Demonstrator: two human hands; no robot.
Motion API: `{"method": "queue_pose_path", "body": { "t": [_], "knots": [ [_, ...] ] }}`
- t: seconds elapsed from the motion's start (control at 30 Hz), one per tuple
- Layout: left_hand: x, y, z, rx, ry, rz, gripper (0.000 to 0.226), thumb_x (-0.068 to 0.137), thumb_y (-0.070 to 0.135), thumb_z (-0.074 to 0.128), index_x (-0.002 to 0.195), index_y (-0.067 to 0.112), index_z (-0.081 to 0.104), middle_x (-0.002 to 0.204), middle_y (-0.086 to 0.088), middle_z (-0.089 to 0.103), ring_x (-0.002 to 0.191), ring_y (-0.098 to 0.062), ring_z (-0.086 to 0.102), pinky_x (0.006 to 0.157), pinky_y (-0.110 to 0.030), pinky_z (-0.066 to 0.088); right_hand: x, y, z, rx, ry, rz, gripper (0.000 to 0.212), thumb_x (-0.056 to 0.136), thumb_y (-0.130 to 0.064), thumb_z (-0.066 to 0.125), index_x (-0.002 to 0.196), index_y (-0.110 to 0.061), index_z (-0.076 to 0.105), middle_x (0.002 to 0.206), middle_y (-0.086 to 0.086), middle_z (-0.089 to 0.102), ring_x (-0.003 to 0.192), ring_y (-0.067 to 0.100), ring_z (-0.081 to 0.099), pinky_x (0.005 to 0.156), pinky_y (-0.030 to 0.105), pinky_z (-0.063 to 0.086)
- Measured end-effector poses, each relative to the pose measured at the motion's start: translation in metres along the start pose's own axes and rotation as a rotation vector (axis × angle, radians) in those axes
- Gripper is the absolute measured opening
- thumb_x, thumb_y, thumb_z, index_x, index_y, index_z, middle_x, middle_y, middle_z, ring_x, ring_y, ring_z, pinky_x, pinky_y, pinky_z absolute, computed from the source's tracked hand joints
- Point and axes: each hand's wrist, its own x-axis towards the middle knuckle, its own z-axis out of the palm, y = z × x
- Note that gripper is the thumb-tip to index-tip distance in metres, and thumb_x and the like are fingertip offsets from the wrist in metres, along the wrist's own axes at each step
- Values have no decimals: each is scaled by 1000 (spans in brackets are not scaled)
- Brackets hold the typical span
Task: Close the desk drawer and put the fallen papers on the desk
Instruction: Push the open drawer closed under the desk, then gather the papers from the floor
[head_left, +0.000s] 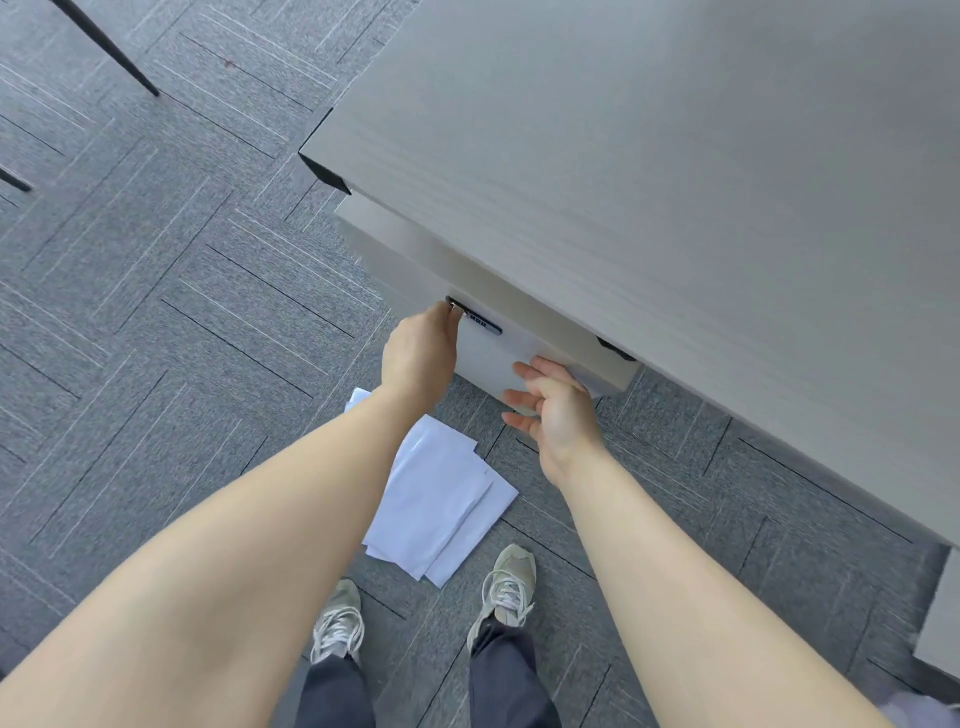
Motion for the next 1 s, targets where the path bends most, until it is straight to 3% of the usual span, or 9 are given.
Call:
{"method": "queue_pose_path", "body": {
  "t": [0.23,0.37,0.5,0.63,0.7,0.8,0.87,0.93,1.0],
  "knots": [
    [7,-7,2,-152,-110,-64,46,95,48,28,89,13,58,90,-11,71,81,-35,67,74,-45,54,-4,2,14,9,62,-32,34,93,-8,45,126,-16,49,127,5,59,90,22,62,68,33,51],
    [-9,-26,-18,-227,-244,-87,45,97,46,32,68,13,42,67,-9,53,78,-37,56,61,-37,35,-17,9,26,-53,121,-63,45,93,-13,47,138,-15,45,121,6,61,87,22,59,66,33,49],
    [-64,-106,-34,-198,-355,-114,34,99,36,35,97,11,59,85,-5,56,84,-25,52,71,-33,34,-41,51,35,-110,163,-6,40,93,-13,45,133,-15,50,108,8,67,81,24,60,64,33,49],
    [-107,-227,-13,-164,-468,-294,19,90,29,41,75,19,48,72,-6,51,69,-22,44,63,-32,35,-31,140,47,-245,184,159,36,93,-13,44,128,-14,52,97,10,65,65,21,55,58,30,45],
    [-114,-281,13,-184,-486,-392,15,79,34,42,77,21,50,77,-8,54,67,-23,49,64,-33,40,-5,199,44,-339,191,219,37,90,-10,45,125,-7,54,90,9,60,60,20,49,56,27,39],
    [-109,-353,70,-240,-490,-495,11,84,31,47,82,20,50,84,-7,53,70,-22,52,66,-32,38,56,297,27,-441,236,272,32,84,-7,49,111,6,58,84,9,54,65,22,44,58,28,33],
    [-99,-399,118,-252,-470,-526,12,86,30,49,82,20,47,86,-8,48,73,-21,46,68,-32,33,105,362,11,-510,269,275,10,82,-10,54,87,-3,57,82,12,51,68,24,44,62,33,37],
    [-83,-442,169,-232,-439,-533,17,81,36,50,81,19,52,88,-14,49,76,-23,47,70,-33,35,153,421,-8,-585,289,302,12,82,-17,60,89,-8,54,86,11,53,76,26,51,72,38,46],
    [-64,-481,216,-156,-392,-535,34,85,33,51,109,12,64,115,-19,62,99,-32,60,83,-36,44,196,470,-30,-591,342,359,28,82,-24,65,101,-5,56,99,11,56,91,30,57,82,40,49]
  ]
}}
